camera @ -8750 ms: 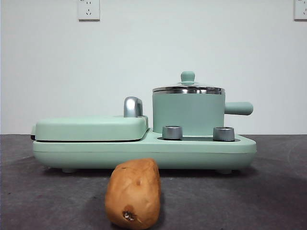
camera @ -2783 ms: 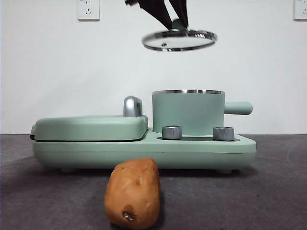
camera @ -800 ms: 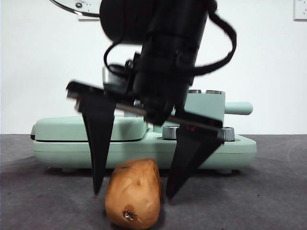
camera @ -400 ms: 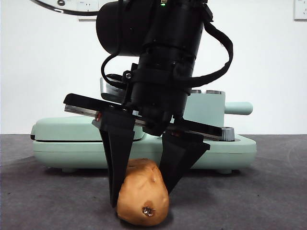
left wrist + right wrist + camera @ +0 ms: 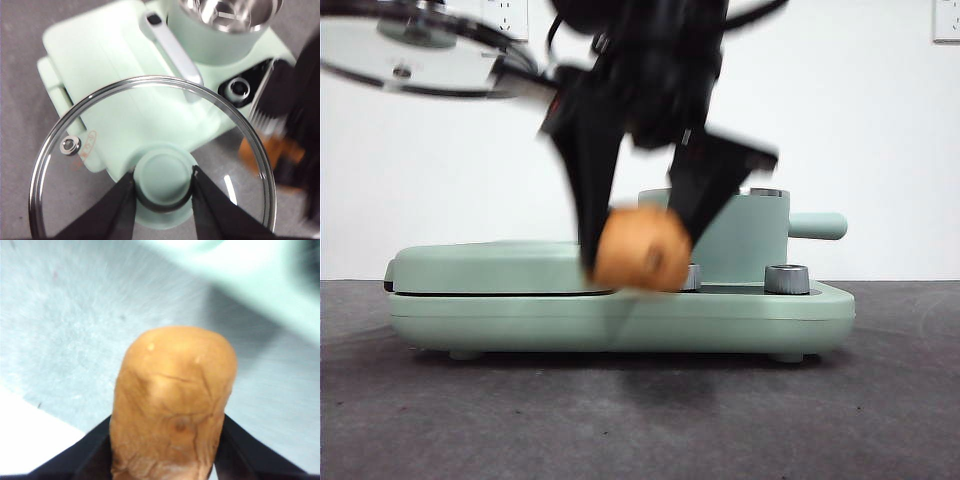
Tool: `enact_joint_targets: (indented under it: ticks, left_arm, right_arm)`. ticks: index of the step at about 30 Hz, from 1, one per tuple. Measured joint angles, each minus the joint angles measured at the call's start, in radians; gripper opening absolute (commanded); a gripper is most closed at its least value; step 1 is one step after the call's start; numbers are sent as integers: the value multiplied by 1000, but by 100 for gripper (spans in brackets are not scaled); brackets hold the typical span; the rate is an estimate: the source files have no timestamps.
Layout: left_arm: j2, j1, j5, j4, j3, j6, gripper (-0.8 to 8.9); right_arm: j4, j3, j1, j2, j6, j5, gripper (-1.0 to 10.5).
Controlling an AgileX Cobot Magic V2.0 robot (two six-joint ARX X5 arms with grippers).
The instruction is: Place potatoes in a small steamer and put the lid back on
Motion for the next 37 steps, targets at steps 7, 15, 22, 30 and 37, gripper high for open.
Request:
enact_joint_targets:
  ticks: [7, 15, 22, 30, 37]
  left_arm:
    - [-109, -1, 0, 76, -122, 0, 17]
    - [-118, -1, 0, 102, -135, 0, 18]
    - [-118, -2, 0, 105, -135, 0, 18]
    - [-118, -2, 0, 130, -135, 0, 18]
    - [-118, -2, 0, 135, -135, 0, 18]
  right_arm:
    - [-87, 283, -162, 0, -136, 22, 136]
    - [-132, 542, -360, 116, -222, 18, 135]
    - [-122, 630, -428, 270, -260, 18, 136]
    - [-105, 632, -449, 349, -282, 14, 138]
    - [-103, 634, -449, 367, -285, 14, 313]
